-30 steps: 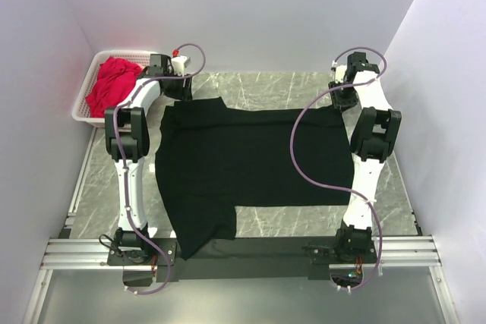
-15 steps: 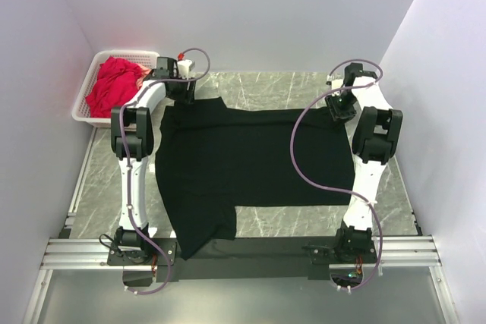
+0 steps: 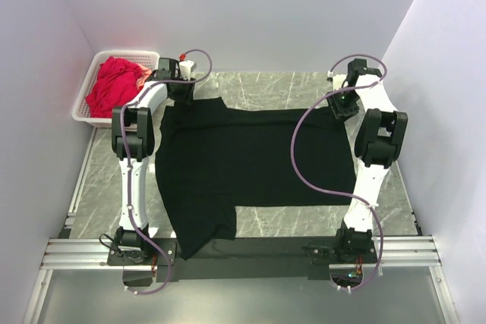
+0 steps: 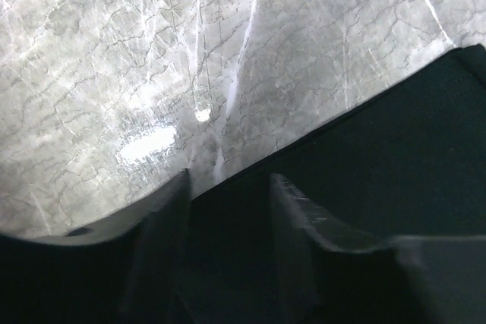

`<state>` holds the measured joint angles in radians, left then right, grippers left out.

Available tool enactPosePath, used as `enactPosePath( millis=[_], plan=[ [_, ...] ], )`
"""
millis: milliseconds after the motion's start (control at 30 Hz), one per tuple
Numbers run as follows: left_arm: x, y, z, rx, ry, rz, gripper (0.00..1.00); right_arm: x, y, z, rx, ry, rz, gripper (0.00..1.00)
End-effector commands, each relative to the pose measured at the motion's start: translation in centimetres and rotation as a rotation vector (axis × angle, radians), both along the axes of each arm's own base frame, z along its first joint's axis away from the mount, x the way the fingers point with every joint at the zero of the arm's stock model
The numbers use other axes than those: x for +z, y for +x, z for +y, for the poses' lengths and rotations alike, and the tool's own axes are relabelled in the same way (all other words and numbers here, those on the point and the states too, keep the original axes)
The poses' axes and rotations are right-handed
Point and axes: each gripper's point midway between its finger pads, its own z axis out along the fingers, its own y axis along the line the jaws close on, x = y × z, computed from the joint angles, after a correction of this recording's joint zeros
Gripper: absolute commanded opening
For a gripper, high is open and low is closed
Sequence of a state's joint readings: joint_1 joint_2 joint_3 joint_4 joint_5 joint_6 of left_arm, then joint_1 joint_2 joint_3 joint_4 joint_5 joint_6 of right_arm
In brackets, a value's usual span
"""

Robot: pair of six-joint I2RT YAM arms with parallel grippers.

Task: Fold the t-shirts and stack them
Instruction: Fold the tshirt

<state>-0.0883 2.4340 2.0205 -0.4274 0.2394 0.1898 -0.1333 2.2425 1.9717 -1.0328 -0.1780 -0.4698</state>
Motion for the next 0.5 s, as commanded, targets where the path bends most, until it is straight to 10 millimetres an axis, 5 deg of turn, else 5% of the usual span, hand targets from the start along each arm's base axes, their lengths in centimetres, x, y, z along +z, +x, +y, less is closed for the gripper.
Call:
enactPosePath(
  millis=[0,167,367,467],
  plan=[
    [-0.1,-1.3,-0.5,-0.011,-0.015,0.054,0.48,1.7,0.9,0.3,0.020,-0.004,-0.044,0.52],
    [-0.2,-1.4,-0.7,-0.020,-0.026,0.069,0.34,-0.2,1.2,0.0,0.024,-0.021,0.002,0.47],
    [1.5,-1.1,-0.9,-0.034,-0.035,0.031,0.03,-0.2,1.0,-0.3,0.043,-0.040,-0.010,0.02],
    [3.0,-0.8,-1.1,-0.043,-0.047,0.003,0.01,0.4,1.2,-0.4,0.047,-0.048,-0.037,0.00]
  ],
)
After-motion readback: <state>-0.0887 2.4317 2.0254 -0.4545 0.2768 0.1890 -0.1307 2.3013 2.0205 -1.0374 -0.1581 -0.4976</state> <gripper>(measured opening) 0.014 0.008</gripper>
